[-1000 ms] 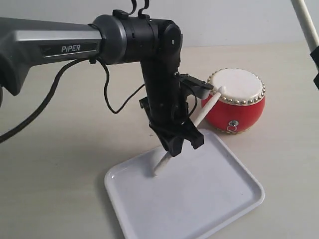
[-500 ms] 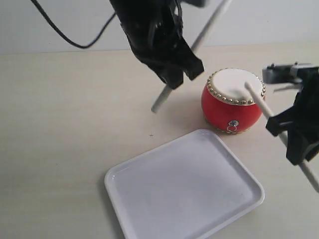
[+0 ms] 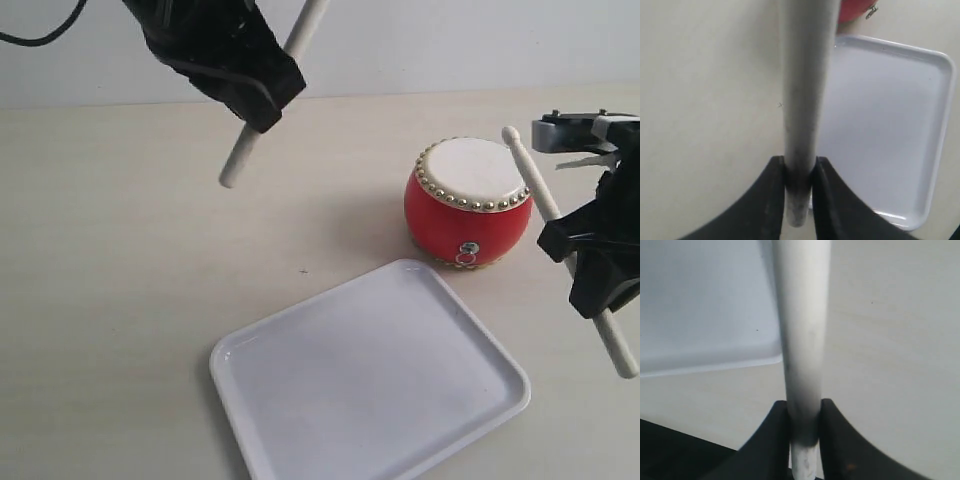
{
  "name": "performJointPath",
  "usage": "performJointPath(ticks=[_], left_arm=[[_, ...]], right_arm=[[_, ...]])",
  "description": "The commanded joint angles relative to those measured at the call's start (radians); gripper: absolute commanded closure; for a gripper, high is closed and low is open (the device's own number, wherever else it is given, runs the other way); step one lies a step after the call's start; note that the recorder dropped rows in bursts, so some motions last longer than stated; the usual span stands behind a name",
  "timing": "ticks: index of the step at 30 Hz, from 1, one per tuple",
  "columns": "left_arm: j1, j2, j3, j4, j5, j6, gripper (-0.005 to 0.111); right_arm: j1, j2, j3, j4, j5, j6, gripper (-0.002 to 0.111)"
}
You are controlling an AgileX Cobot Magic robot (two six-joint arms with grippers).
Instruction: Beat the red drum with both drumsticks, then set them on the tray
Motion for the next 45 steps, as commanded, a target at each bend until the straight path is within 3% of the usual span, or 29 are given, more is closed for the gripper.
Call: performJointPath(ticks=[1, 6, 13, 18, 22, 26, 29, 31, 34, 36, 39, 41, 45], left_arm=[[-0.002, 0.086, 0.008, -0.078, -0.004, 0.008, 0.107], [-0.022, 0.28, -0.034, -0.133, -0.004, 0.03, 0.107], [-0.111, 0.512, -0.211, -0.153, -0.004, 0.024, 0.107], [-0.128, 0.615, -0.227, -0.181, -0.004, -0.018, 0.107], [-0.127, 0.561, -0.227, -0.186, -0.004, -0.024, 0.107], [-0.127, 0.401, -0.219, -0.171, -0.004, -0.027, 0.107], [-0.106, 0.247, -0.097, -0.139, -0.004, -0.011, 0.107], [-0.075, 0.15, 0.052, -0.139, -0.004, 0.005, 0.107], [-0.005, 0.001, 0.355, -0.143, -0.032, 0.009, 0.107], [0.063, -0.103, 0.537, -0.185, -0.168, 0.028, 0.107], [0.173, -0.26, 0.777, -0.27, -0.24, 0.087, 0.107], [0.216, -0.288, 0.847, -0.271, -0.261, 0.089, 0.107], [0.223, -0.317, 0.923, -0.29, -0.298, 0.089, 0.107]], right_arm=[[0.002, -0.085, -0.002, 0.001, 0.001, -0.01, 0.108], [0.002, -0.238, -0.002, 0.003, 0.001, 0.001, 0.108], [0.002, -0.453, -0.002, -0.012, 0.001, 0.028, 0.108], [0.002, -0.503, -0.002, -0.035, 0.001, 0.034, 0.108], [0.002, -0.503, -0.002, -0.035, 0.001, 0.034, 0.108], [0.002, -0.466, 0.001, -0.003, 0.001, 0.032, 0.108], [0.002, -0.381, 0.034, 0.137, 0.001, -0.016, 0.108], [0.002, -0.35, 0.095, 0.22, 0.001, -0.079, 0.108], [0.006, -0.263, 0.128, 0.169, -0.034, -0.165, 0.108], [0.07, -0.194, 0.128, 0.138, -0.05, -0.242, 0.108], [0.249, -0.074, 0.128, -0.054, -0.125, -0.341, 0.108], [0.348, -0.011, 0.116, -0.257, -0.187, -0.394, 0.108], [0.531, 0.075, 0.051, -0.685, -0.369, -0.43, 0.108]])
